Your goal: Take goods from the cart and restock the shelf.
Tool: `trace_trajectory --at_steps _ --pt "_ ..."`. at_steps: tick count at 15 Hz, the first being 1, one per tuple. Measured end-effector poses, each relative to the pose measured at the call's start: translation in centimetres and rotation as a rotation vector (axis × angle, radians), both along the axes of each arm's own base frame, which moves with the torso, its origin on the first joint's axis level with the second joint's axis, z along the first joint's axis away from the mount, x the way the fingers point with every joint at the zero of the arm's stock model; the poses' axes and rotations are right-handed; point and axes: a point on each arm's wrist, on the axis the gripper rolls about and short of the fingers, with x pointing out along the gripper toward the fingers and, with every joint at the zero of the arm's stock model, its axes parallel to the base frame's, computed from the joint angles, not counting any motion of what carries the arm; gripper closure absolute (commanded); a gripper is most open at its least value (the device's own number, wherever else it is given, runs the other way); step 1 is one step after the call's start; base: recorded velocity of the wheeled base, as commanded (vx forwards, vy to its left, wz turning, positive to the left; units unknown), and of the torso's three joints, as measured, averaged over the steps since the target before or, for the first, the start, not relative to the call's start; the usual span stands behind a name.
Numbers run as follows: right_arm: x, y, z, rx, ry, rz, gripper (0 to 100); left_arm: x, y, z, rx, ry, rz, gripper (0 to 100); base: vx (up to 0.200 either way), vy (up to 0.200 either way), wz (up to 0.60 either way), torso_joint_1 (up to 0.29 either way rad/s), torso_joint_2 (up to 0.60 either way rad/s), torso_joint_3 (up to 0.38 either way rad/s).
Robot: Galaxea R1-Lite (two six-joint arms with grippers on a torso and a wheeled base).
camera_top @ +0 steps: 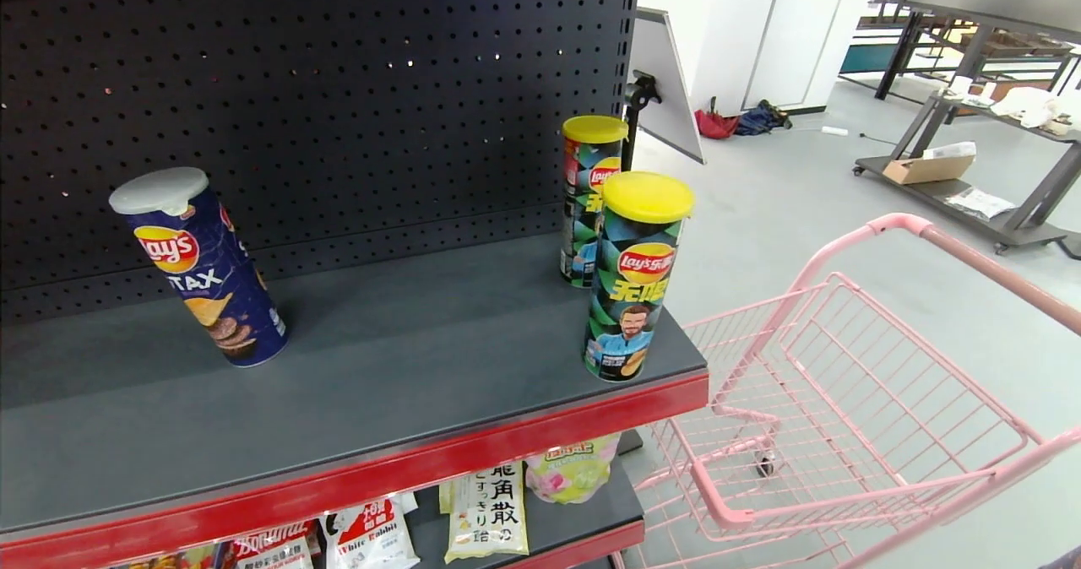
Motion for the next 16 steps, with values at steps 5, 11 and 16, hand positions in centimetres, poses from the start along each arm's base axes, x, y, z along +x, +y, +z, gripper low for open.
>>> trace_trajectory --at_steps 5,11,16 --pt "0.17 0.02 -0.11 -0.003 0.011 0.002 100 0.00 0.00 -0.02 0.000 0.001 -0.001 0 0.000 0.000 0.00 0.161 -0.37 -0.208" --pt "0.39 0.02 -0.30 -0.018 0.027 -0.007 100 0.00 0.00 -0.02 0.000 0.001 0.000 0 0.000 0.000 0.20 0.041 -0.10 -0.055" --pt "0.31 0.01 -0.69 -0.021 0.034 -0.010 100 0.00 0.00 -0.02 0.000 0.002 -0.001 0 0.000 0.000 0.48 0.005 0.00 0.001"
